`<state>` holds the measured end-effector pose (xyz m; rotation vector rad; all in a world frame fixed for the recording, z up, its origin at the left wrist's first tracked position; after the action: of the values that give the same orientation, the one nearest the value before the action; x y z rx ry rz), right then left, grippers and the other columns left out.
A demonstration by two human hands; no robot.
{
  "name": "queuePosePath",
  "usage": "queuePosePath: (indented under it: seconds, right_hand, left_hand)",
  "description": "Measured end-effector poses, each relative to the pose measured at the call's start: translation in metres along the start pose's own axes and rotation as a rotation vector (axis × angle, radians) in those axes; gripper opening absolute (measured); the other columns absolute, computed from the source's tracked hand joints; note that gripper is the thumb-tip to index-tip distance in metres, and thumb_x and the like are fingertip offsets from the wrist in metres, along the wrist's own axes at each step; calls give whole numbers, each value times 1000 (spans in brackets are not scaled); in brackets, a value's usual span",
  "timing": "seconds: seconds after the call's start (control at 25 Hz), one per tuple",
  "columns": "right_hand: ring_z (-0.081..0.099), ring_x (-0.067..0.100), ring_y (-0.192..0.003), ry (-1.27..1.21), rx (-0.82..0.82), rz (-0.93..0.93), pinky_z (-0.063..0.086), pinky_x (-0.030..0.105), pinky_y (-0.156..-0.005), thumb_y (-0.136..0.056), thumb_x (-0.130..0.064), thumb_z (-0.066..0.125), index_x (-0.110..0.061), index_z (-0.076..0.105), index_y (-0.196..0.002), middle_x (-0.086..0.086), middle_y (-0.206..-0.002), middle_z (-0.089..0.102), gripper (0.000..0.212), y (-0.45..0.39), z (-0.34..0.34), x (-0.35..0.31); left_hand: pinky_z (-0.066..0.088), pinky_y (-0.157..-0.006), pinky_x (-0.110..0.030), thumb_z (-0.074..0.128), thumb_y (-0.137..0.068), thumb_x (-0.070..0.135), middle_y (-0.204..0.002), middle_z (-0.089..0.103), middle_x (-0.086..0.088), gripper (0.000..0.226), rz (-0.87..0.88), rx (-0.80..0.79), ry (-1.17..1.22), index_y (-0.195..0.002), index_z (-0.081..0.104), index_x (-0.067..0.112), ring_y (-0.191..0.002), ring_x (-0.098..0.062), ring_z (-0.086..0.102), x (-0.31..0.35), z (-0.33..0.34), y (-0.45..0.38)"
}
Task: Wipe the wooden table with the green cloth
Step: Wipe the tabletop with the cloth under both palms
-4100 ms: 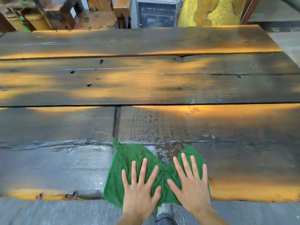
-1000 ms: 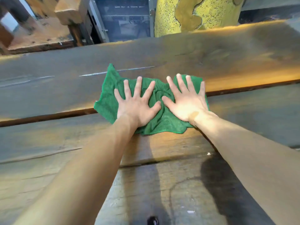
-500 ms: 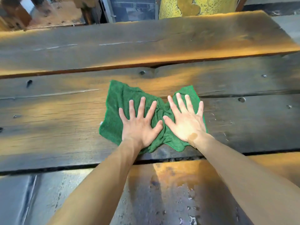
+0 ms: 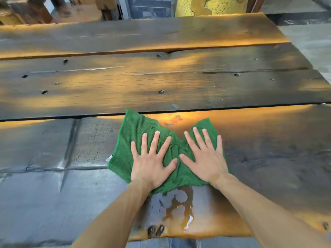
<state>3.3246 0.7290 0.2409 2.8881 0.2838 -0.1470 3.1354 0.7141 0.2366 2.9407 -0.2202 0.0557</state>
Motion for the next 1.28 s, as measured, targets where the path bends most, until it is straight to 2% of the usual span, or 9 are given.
queuePosePath:
  seconds: [0.16, 0.32, 0.56, 0.68, 0.84, 1.04, 1.16, 1.28]
  right_hand:
    - [-22, 23, -152, -5, 35, 16, -14, 62, -118, -89, -83, 9, -41, -14, -157, -7, -167, -18, 83, 77, 18, -2]
    - [4, 29, -156, -7, 28, 51, 5, 67, -118, -91, -82, 20, -36, 13, -161, -2, -170, 7, 83, 134, 34, 2]
    - [16, 31, -154, -1, -11, 125, 16, 70, -115, -92, -79, 29, -36, 24, -159, 0, -169, 17, 80, 182, 43, 8]
    - [24, 33, -152, -19, -22, 159, 18, 72, -113, -86, -78, 40, -36, 35, -156, 1, -167, 24, 82, 183, 42, 7]
    - [31, 35, -148, 9, -1, 188, 19, 75, -110, -77, -73, 48, -33, 44, -151, 5, -164, 31, 84, 158, 33, 13]
    - [26, 35, -151, 15, 5, 216, 19, 75, -112, -85, -72, 40, -33, 36, -155, 5, -165, 27, 80, 103, 24, 35]
    - [23, 35, -152, -9, 37, 255, 15, 72, -114, -94, -71, 24, -33, 32, -157, 5, -166, 24, 73, 53, 11, 55]
    - [12, 32, -155, -26, 75, 310, 11, 70, -116, -97, -70, 18, -37, 21, -159, 4, -168, 16, 71, -11, -4, 81]
  left_hand:
    - [10, -115, -73, 25, -90, 78, -169, 12, -2, 79, 23, 52, 36, -160, 14, 41, -154, -40, 8, 11, 16, 78]
    - [17, -113, -74, 37, -88, 77, -169, 17, -6, 82, 19, 18, 33, -159, 24, 39, -153, -42, 14, 26, 25, 129]
    - [20, -105, -81, 42, -88, 73, -166, 23, -11, 74, 46, -51, 28, -155, 33, 44, -147, -53, 23, 45, 33, 164]
    - [20, -99, -86, 44, -85, 76, -164, 28, -15, 75, 91, -70, -4, -153, 35, 47, -142, -60, 26, 54, 29, 153]
    - [20, -98, -87, 52, -78, 74, -162, 32, -15, 78, 121, -77, 29, -151, 37, 49, -142, -60, 27, 71, 24, 121]
    - [20, -101, -85, 53, -79, 67, -164, 29, -13, 78, 119, -63, 120, -152, 35, 48, -145, -56, 24, 86, 15, 59]
    - [20, -102, -84, 47, -87, 61, -164, 29, -13, 69, 112, -43, 128, -154, 34, 45, -146, -55, 23, 99, 5, 5]
    - [15, -104, -84, 41, -92, 57, -165, 26, -12, 65, 57, 1, 121, -155, 30, 45, -147, -54, 21, 108, -4, -67]
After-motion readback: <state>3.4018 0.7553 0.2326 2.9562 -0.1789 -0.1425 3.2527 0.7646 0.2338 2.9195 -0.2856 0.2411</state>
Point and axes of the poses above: each hand's wrist, its own y-axis away from the middle knuckle, its own z-axis out of the palm, x = y × z, the point moved 4 cm from there along -y, towards the middle knuckle
